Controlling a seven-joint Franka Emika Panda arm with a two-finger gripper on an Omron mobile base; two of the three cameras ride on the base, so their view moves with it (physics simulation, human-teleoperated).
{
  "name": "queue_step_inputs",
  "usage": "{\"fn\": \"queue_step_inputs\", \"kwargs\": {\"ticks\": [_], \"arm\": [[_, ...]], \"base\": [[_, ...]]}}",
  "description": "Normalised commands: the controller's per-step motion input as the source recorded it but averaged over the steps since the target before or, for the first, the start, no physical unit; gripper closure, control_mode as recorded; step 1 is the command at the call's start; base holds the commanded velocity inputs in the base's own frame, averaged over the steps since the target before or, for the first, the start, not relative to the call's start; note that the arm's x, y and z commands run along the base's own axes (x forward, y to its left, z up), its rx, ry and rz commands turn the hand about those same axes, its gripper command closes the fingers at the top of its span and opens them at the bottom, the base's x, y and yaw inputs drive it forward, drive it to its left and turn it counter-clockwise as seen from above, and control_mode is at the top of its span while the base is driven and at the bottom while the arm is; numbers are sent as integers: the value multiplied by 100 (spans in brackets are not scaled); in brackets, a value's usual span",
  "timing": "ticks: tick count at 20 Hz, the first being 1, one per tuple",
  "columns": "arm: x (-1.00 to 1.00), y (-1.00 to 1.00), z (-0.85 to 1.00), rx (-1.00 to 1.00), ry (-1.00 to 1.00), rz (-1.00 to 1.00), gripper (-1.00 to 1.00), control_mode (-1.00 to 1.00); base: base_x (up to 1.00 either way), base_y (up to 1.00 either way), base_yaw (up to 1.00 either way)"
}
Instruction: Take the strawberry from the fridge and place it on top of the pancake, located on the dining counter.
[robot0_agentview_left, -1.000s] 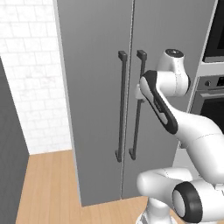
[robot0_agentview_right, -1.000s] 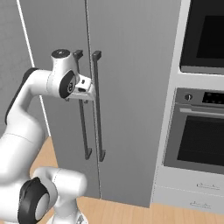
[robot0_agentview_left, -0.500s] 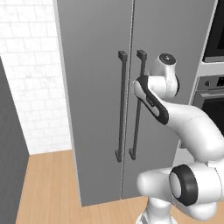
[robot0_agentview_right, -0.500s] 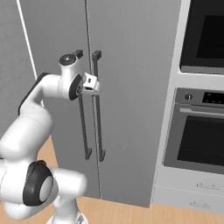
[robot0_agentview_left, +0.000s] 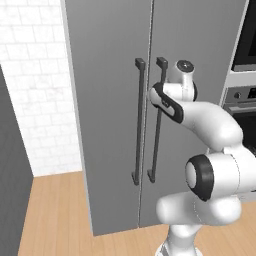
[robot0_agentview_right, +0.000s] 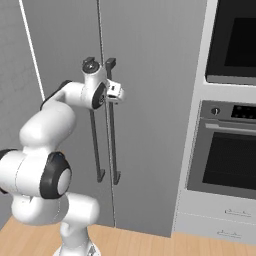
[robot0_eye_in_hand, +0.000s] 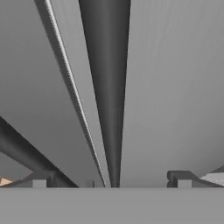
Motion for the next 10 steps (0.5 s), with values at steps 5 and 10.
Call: {"fn": "queue_step_inputs", "kwargs": {"ticks": [5,10], "arm": [[29,6,0,0,-5,0,-100,-100],[33,4,0,0,-19,0,-100,-100]], "base": [[0,0,0],[0,0,0]]}}
